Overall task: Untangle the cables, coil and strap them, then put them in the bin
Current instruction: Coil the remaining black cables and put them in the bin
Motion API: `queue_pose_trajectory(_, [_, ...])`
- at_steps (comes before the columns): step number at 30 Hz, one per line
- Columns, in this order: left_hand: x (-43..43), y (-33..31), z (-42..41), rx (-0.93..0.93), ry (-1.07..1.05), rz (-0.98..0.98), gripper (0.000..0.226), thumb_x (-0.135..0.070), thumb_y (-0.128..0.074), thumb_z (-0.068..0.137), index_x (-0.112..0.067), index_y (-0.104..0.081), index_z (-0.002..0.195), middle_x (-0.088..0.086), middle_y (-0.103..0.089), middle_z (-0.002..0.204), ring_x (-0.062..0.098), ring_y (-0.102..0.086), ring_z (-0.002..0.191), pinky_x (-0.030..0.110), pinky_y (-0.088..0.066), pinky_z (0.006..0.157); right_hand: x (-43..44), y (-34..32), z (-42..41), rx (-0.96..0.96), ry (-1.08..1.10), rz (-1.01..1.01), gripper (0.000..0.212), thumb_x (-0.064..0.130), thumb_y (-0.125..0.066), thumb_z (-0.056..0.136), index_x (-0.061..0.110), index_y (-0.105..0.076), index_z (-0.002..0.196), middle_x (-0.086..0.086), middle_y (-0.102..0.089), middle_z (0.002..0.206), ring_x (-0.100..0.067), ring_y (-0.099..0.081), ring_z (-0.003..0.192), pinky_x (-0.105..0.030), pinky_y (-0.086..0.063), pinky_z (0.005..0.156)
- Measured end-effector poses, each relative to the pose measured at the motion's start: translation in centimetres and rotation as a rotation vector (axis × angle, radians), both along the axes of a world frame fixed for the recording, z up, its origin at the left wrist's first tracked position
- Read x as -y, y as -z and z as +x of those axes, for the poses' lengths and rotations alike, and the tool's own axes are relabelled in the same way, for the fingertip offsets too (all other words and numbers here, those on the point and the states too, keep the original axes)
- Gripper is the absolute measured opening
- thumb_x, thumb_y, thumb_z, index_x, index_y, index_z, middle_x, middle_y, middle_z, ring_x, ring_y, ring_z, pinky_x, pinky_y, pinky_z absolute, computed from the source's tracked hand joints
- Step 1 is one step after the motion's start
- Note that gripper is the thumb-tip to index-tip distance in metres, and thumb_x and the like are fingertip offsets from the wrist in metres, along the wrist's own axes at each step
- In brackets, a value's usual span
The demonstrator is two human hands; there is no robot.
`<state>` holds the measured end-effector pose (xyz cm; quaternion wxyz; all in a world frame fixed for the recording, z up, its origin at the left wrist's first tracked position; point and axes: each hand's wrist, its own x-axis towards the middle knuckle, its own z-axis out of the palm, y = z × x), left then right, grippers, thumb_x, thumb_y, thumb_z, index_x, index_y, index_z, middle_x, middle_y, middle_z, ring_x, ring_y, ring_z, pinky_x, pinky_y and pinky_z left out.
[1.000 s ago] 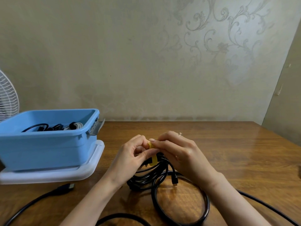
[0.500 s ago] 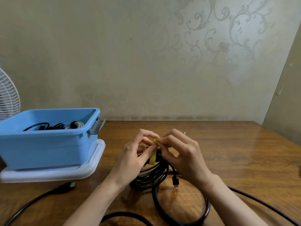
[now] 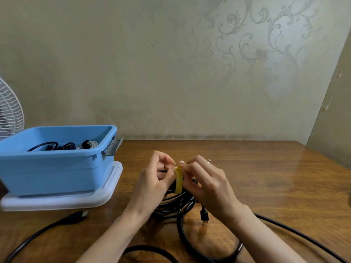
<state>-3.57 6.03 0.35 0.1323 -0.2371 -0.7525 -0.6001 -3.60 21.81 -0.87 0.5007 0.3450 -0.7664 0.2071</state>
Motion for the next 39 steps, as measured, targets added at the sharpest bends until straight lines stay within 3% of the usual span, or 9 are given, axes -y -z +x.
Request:
queue_pose_trajectory(4, [0.4,0.0,-0.5,0.031,0.061,-0.004,0.008,-0.025,-0.058,0.093,-0.017,-0.055,0.095,0.003,-0.062,0.086,0.009,-0.065,0.075,0.018,-0.050,0.062,0.3,-0.3,0.3,-0.010,-0.067,-0.154,0.008,0.009,-0.058,0.092,0.003,-0.061,0.088,-0.007,-0.061,0.082,-0.012,-0.059,0.069,-0.022,-0.052,0.055])
queue_pose_trajectory(9, [0.8,0.0,-0.6,-0.009,0.184,-0.099,0.029,-0.048,-0.053,0.081,-0.021,-0.058,0.092,-0.008,-0.061,0.086,0.004,-0.060,0.079,0.017,-0.046,0.071,0.2,-1.0,0.3,0.246,-0.123,-0.435,0.015,0.019,-0.058,0.088,0.006,-0.064,0.089,0.001,-0.064,0.083,-0.010,-0.062,0.072,-0.020,-0.053,0.061])
queue_pose_trajectory(15, [0.8,0.7,-1.0,-0.231,0.101,-0.365,0.045,-0.066,-0.055,0.075,-0.048,-0.034,0.112,-0.025,-0.049,0.104,-0.001,-0.055,0.103,0.012,-0.044,0.088,-0.4,-1.5,0.4,0.448,-0.143,-0.566,0.008,0.013,-0.059,0.092,0.019,-0.059,0.086,0.007,-0.059,0.066,-0.007,-0.054,0.055,-0.017,-0.043,0.051])
queue_pose_trajectory(18, [0.8,0.5,-0.9,-0.324,0.093,-0.410,0.041,-0.073,-0.048,0.077,-0.044,-0.042,0.105,-0.023,-0.055,0.106,-0.004,-0.053,0.106,0.009,-0.043,0.086,-0.9,-2.2,0.7,0.564,-0.299,-0.670,0.013,0.022,-0.054,0.091,0.011,-0.059,0.088,-0.003,-0.059,0.059,-0.010,-0.053,0.048,-0.020,-0.042,0.046])
queue_pose_trajectory(22, [0.4,0.5,-0.6,-0.303,0.099,-0.358,0.034,-0.053,-0.065,0.076,-0.039,-0.043,0.099,-0.020,-0.060,0.099,-0.007,-0.059,0.094,0.010,-0.048,0.077,-1.0,-2.7,0.9,0.669,-0.477,-0.765,0.015,0.015,-0.046,0.096,0.000,-0.052,0.094,-0.020,-0.067,0.074,-0.029,-0.067,0.058,-0.031,-0.055,0.051])
queue_pose_trajectory(28, [0.4,0.7,-0.6,-0.275,0.097,-0.308,0.049,-0.045,-0.070,0.072,-0.036,-0.039,0.110,-0.015,-0.065,0.097,-0.006,-0.064,0.090,0.011,-0.050,0.077,-1.3,-3.1,0.9,0.850,-0.577,-0.759,0.018,0.015,-0.056,0.087,-0.001,-0.057,0.096,-0.019,-0.069,0.081,-0.029,-0.069,0.067,-0.030,-0.058,0.061])
queue_pose_trajectory(31, [0.4,0.7,-0.6,-0.306,0.094,-0.345,0.043,-0.045,-0.068,0.074,-0.040,-0.042,0.108,-0.019,-0.063,0.096,-0.010,-0.061,0.092,0.008,-0.048,0.076,-1.1,-3.0,1.1,0.804,-0.532,-0.690,0.005,-0.003,-0.064,0.082,0.000,-0.066,0.083,-0.016,-0.070,0.077,-0.025,-0.070,0.065,-0.026,-0.056,0.060])
queue_pose_trajectory(33, [0.2,0.7,-0.5,-0.308,0.118,-0.363,0.038,-0.047,-0.067,0.075,-0.037,-0.044,0.103,-0.019,-0.064,0.091,-0.009,-0.063,0.086,0.008,-0.049,0.070,-1.1,-2.7,1.0,0.748,-0.471,-0.722,0.017,-0.011,-0.060,0.084,0.003,-0.068,0.078,-0.017,-0.069,0.069,-0.025,-0.068,0.058,-0.026,-0.055,0.055])
queue_pose_trajectory(39, [-0.5,0.5,-0.6,-0.333,0.195,-0.423,0.047,-0.065,-0.055,0.078,-0.028,-0.045,0.106,-0.010,-0.069,0.084,0.002,-0.066,0.073,0.028,-0.054,0.062,-1.5,-2.6,0.6,0.716,-0.440,-0.918,0.014,-0.005,-0.059,0.085,0.003,-0.064,0.075,-0.013,-0.066,0.061,-0.019,-0.061,0.045,-0.025,-0.051,0.044])
